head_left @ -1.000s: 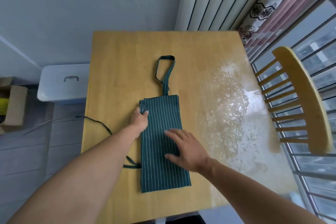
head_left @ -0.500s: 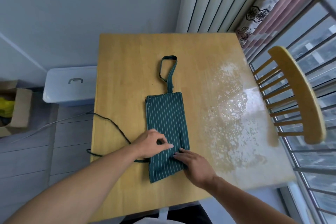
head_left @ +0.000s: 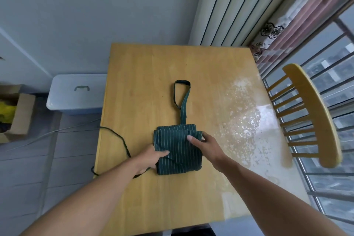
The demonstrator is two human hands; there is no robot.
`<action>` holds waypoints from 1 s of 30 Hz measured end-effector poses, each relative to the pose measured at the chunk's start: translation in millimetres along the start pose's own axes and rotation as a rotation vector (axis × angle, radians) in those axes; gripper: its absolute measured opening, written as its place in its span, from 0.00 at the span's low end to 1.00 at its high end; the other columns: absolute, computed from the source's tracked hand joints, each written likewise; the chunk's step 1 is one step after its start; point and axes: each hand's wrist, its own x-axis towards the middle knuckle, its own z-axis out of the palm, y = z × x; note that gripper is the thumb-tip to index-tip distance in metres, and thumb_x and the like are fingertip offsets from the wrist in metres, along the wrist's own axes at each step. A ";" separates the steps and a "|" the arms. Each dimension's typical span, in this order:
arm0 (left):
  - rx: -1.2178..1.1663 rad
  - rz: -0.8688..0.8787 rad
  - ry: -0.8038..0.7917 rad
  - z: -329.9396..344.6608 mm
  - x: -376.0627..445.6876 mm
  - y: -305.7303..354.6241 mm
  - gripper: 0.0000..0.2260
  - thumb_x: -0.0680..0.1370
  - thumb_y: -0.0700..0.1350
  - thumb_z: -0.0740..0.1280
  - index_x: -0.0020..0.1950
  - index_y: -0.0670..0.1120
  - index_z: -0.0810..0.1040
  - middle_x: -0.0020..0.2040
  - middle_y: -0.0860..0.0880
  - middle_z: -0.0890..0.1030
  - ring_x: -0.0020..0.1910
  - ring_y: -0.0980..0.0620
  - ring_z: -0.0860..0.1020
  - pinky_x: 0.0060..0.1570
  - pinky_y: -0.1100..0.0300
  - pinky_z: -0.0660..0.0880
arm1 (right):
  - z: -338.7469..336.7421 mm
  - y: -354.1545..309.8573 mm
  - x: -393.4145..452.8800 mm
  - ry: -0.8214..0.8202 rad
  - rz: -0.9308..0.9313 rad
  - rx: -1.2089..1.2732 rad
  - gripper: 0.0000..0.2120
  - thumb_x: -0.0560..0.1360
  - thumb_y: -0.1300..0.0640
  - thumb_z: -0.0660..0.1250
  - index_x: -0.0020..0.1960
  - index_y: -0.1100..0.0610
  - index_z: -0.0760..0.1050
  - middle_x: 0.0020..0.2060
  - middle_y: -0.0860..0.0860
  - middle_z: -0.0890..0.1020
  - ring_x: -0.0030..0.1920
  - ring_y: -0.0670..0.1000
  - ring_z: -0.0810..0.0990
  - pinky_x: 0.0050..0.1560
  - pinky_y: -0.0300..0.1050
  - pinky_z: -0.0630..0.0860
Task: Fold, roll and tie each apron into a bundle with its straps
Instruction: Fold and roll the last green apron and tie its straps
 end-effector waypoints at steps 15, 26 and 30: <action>0.044 -0.013 0.185 7.6 14.2 14.7 0.11 0.84 0.51 0.63 0.63 0.49 0.73 0.55 0.52 0.81 0.52 0.53 0.79 0.57 0.46 0.77 | 3.9 33.4 39.2 0.070 0.181 -0.458 0.11 0.85 0.55 0.57 0.65 0.58 0.65 0.58 0.56 0.78 0.55 0.56 0.78 0.52 0.52 0.77; 0.824 0.681 0.827 -19.3 12.1 -9.0 0.13 0.81 0.54 0.60 0.58 0.47 0.76 0.54 0.50 0.80 0.55 0.49 0.78 0.54 0.47 0.78 | 21.7 66.9 16.0 -0.011 -0.764 -1.338 0.34 0.76 0.32 0.61 0.75 0.52 0.69 0.73 0.51 0.72 0.75 0.54 0.68 0.78 0.61 0.61; 1.269 0.642 0.200 -9.6 -1.8 -25.4 0.32 0.78 0.60 0.61 0.81 0.52 0.59 0.81 0.55 0.56 0.81 0.55 0.51 0.82 0.47 0.46 | 25.6 85.2 14.9 -0.191 -0.632 -1.476 0.39 0.77 0.44 0.61 0.83 0.53 0.52 0.82 0.53 0.54 0.82 0.56 0.51 0.80 0.59 0.47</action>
